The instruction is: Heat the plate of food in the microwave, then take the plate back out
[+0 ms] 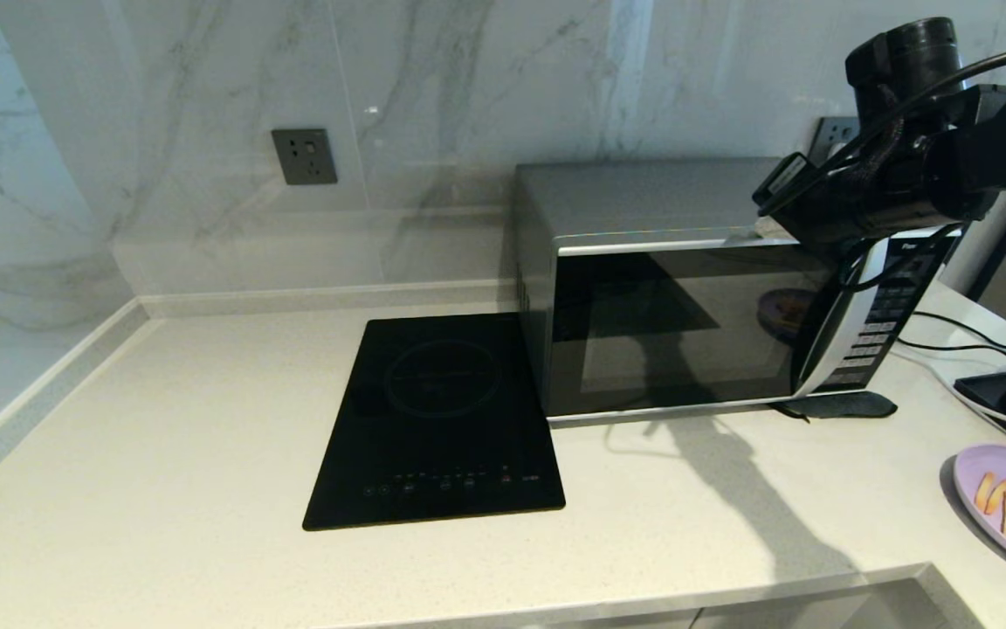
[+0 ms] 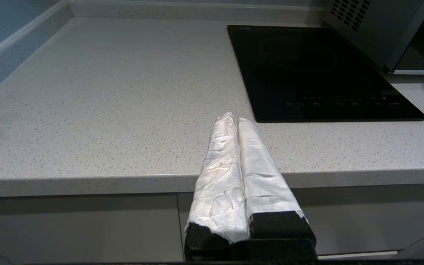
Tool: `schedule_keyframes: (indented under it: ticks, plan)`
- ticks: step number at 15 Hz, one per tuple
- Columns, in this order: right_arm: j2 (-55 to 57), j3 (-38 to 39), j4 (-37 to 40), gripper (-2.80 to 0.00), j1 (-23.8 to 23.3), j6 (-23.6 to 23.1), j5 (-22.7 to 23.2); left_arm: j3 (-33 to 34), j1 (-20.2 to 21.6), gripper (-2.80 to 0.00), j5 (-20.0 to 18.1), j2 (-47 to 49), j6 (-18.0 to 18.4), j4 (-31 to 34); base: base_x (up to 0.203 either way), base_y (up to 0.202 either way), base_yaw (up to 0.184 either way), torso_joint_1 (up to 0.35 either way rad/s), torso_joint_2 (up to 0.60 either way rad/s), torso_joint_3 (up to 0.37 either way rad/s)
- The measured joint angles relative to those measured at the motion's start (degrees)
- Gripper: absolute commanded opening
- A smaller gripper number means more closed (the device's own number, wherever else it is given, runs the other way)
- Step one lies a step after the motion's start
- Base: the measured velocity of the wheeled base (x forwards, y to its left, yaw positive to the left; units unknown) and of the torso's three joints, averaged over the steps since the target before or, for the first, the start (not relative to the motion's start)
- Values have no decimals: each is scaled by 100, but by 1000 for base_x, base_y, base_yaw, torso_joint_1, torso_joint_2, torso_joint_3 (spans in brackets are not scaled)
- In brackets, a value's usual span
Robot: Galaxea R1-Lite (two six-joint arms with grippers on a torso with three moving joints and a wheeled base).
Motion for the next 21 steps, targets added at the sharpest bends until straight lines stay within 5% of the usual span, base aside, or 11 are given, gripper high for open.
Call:
schedule_keyframes:
  ticks: [7, 13, 21]
  plan:
    - [-1197, 729, 479, -280, -249, -64, 449, 0, -4, -280, 0, 0, 0, 4, 0, 0, 0, 0, 0, 0]
    - [-3223, 2367, 1526, -280, -782, -833, 1317, 0, -4, -280, 0, 0, 2, 1, 0, 0, 0, 0, 0, 0]
    - [-6088, 4228, 2814, -280, -1027, -969, 1123, 0, -4, -280, 0, 0, 2, 1, 0, 0, 0, 0, 0, 0]
